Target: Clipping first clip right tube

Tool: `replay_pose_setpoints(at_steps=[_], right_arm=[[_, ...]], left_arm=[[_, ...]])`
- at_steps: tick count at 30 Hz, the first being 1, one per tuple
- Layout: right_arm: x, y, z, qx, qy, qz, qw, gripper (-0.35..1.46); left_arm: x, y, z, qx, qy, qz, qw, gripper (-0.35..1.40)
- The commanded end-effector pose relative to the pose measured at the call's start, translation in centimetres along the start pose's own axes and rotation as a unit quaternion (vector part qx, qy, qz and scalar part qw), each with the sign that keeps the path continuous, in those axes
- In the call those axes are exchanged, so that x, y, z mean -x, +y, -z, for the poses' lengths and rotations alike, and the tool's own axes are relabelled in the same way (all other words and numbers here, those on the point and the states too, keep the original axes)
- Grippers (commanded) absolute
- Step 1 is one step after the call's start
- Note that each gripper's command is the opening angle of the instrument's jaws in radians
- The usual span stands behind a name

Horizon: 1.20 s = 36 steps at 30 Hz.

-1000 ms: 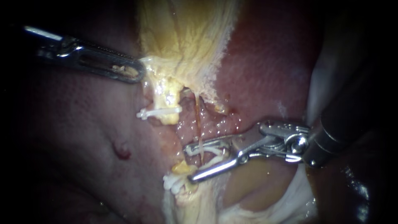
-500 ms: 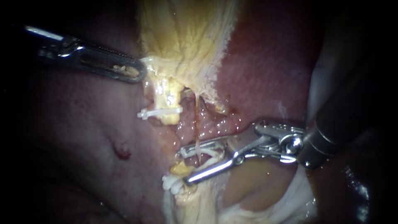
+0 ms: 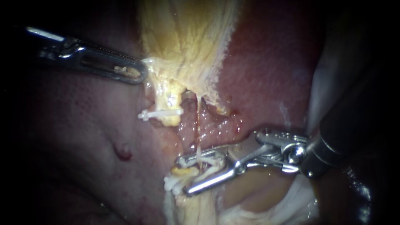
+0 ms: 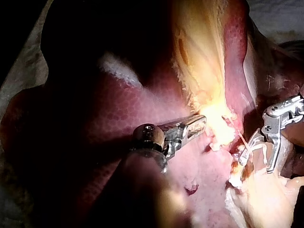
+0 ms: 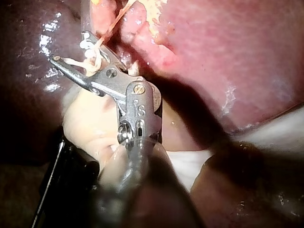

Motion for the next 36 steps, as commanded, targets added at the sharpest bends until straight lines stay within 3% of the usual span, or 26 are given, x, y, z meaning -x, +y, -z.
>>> replay_pose_setpoints(at_steps=[1, 15, 22, 31, 36], right_arm=[[-0.02, -0.02, 0.0, 0.0, 0.003, 0.0, 1.0, 0.49], [-0.19, -0.21, 0.02, -0.01, 0.011, -0.005, 0.9999, 0.48], [-0.16, -0.18, 0.01, -0.01, 0.011, -0.003, 0.9999, 0.48], [0.04, -0.07, -0.04, -0.009, 0.007, -0.004, 0.9999, 0.46], [0.01, -0.07, -0.03, -0.01, 0.007, -0.005, 0.9999, 0.43]], left_arm=[[0.0, 0.0, 0.0, 0.0, 0.0, 0.0, 1.0, -0.35], [0.0, 0.0, 0.0, 0.0, 0.0, 0.0, 1.0, -0.35], [0.0, 0.0, 0.0, 0.0, 0.0, 0.0, 1.0, -0.35], [0.0, 0.0, 0.0, 0.0, 0.0, 0.0, 1.0, -0.35], [0.0, 0.0, 0.0, 0.0, 0.0, 0.0, 1.0, -0.35]])
